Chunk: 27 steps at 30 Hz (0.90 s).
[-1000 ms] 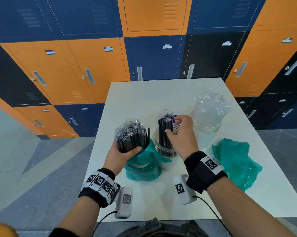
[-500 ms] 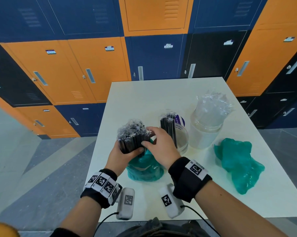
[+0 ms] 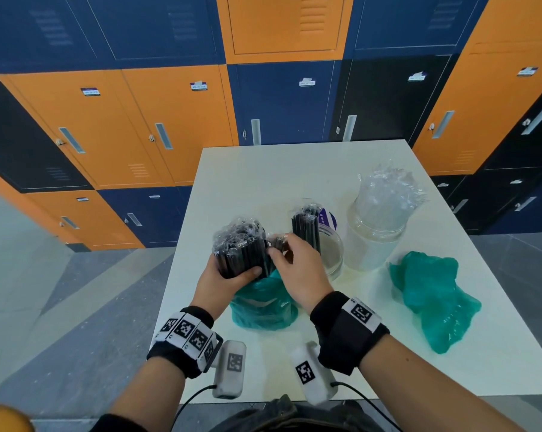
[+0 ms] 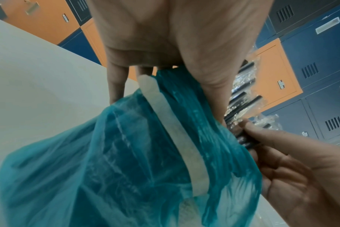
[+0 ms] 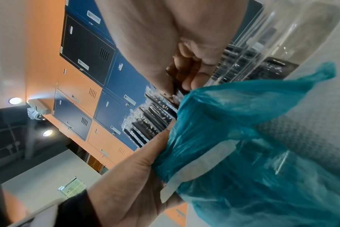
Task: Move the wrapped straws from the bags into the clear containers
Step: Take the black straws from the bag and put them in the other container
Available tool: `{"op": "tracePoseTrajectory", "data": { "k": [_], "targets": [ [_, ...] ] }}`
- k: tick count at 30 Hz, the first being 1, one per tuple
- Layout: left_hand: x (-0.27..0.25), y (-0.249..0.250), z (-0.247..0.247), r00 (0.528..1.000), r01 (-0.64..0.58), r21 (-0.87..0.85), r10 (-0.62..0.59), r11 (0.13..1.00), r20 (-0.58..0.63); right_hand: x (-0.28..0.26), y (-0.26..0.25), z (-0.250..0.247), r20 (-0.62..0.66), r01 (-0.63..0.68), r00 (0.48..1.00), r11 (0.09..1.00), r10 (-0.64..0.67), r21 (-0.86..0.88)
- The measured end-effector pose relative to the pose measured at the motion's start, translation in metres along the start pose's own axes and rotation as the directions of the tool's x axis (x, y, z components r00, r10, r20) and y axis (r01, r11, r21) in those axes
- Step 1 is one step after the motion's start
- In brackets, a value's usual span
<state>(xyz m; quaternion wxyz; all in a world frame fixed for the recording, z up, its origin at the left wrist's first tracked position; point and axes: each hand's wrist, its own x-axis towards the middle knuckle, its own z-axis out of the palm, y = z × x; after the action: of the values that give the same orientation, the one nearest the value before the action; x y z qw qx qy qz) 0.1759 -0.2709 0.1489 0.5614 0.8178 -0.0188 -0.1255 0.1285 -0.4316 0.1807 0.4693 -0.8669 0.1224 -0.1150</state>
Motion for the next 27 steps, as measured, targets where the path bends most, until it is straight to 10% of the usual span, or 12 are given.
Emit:
{"op": "tracePoseTrajectory", "data": {
  "k": [22,27],
  "targets": [
    [0.001,0.002,0.002,0.999,-0.028,0.004,0.028,1.0,0.021,0.034,-0.074,-0.103,-0.267,0.205,0.952,0.957,-0.147,0.203],
    [0.0,0.002,0.001,1.0,-0.028,0.004,0.028,1.0,-0.001,0.033,-0.066,-0.109,-0.311,0.22,0.928,0.976,-0.208,0.004]
  ]
}}
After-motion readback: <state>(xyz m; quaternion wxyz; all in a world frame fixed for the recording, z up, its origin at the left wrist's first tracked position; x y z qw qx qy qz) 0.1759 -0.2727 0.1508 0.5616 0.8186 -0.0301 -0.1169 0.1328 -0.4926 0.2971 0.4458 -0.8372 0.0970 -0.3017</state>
